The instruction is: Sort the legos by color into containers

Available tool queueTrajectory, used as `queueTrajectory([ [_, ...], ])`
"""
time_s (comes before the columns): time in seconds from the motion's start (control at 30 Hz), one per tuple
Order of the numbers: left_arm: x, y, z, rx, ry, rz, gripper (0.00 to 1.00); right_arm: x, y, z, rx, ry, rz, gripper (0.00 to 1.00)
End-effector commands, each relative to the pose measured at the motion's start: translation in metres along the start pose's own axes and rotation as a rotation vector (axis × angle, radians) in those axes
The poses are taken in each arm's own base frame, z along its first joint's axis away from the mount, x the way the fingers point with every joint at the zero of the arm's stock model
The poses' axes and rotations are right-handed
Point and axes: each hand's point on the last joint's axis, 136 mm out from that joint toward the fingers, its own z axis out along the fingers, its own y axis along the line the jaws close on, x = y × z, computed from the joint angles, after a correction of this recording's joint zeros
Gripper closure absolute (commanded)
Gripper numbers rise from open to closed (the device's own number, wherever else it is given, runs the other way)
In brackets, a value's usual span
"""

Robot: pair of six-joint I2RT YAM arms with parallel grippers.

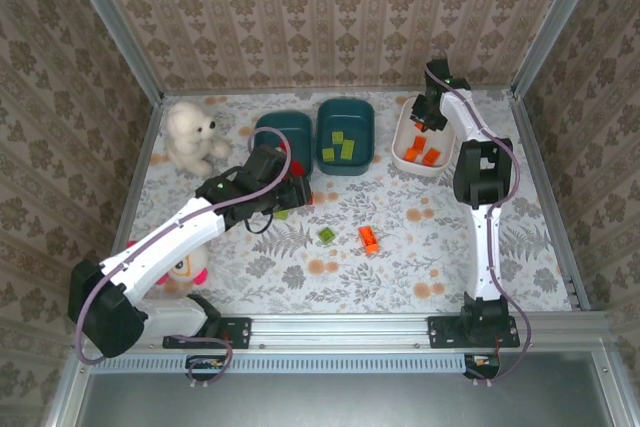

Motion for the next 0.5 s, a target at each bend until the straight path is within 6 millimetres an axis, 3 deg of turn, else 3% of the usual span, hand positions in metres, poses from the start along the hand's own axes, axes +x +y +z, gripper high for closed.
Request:
queueTrajectory([
  [0.0, -0.015, -0.013, -0.007, 0.030, -0.051, -0.017, 0.35, 0.009, 0.002, -0.001, -0.009, 0.057, -0.005, 0.60],
  [0.1, -0.021, -0.022, -0.009, 0.065, -0.074, -0.007, 0.34, 0.009, 0.003, -0.005, -0.017, 0.058, -0.003, 0.46],
  [0.23, -0.031, -0.038, -0.013, 0.145, -0.127, 0.001, 0.31, -0.001, 0.012, -0.027, -0.046, 0.022, -0.024, 0.36],
  [0.4, -0.032, -0.042, -0.012, 0.158, -0.120, 0.009, 0.25, -0.018, 0.032, -0.081, -0.096, -0.075, -0.078, 0.32],
  [0.47, -0.030, -0.041, -0.013, 0.154, -0.112, 0.011, 0.25, -0.022, 0.043, -0.111, -0.117, -0.130, -0.106, 0.31],
])
